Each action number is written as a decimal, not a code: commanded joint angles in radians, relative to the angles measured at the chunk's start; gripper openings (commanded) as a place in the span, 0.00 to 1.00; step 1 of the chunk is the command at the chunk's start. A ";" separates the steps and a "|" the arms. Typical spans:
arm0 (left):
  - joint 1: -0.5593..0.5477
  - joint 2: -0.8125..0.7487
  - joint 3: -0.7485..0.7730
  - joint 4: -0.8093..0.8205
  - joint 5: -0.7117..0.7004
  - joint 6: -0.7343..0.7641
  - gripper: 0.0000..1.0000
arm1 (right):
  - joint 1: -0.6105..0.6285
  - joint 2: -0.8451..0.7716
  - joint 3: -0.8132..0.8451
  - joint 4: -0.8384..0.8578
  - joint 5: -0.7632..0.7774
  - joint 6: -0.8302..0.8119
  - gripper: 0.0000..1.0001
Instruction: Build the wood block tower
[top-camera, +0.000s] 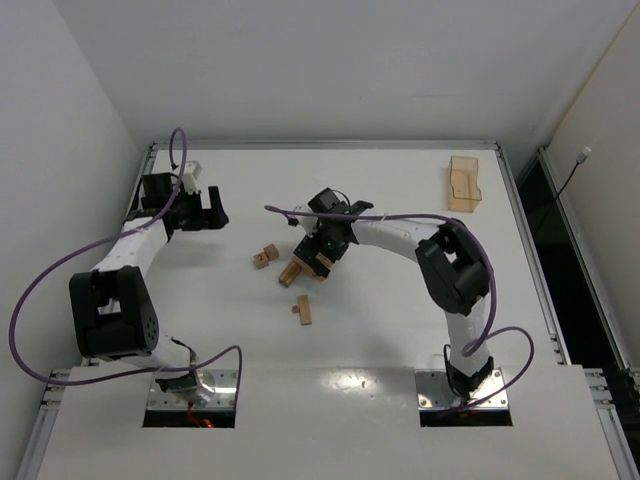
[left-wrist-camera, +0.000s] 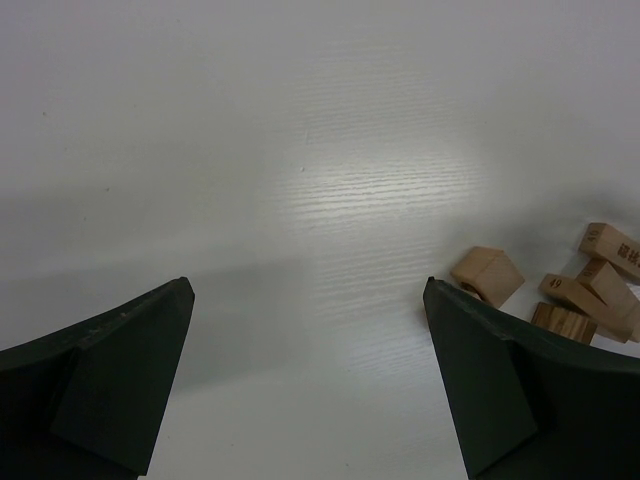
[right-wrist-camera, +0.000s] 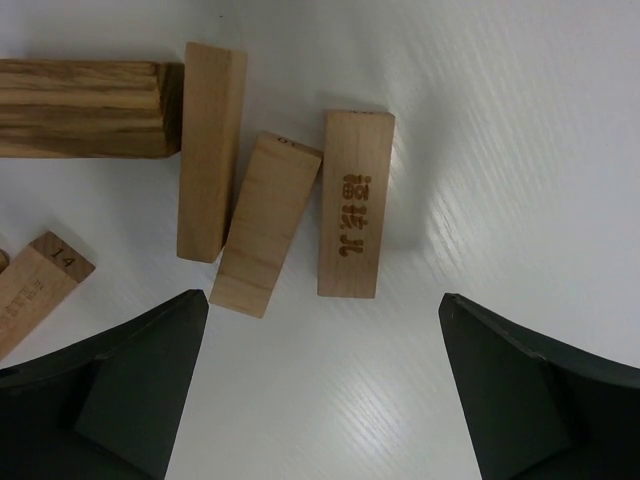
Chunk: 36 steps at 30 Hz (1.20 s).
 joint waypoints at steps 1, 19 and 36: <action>-0.006 0.002 0.023 0.023 0.009 0.013 1.00 | 0.028 -0.012 -0.016 0.036 0.009 -0.030 0.99; -0.006 0.029 0.032 0.013 0.018 0.013 1.00 | 0.060 0.159 0.082 0.027 0.169 -0.021 0.99; -0.006 0.038 0.051 0.013 0.009 0.013 1.00 | -0.038 0.235 0.211 -0.194 0.009 -0.010 0.64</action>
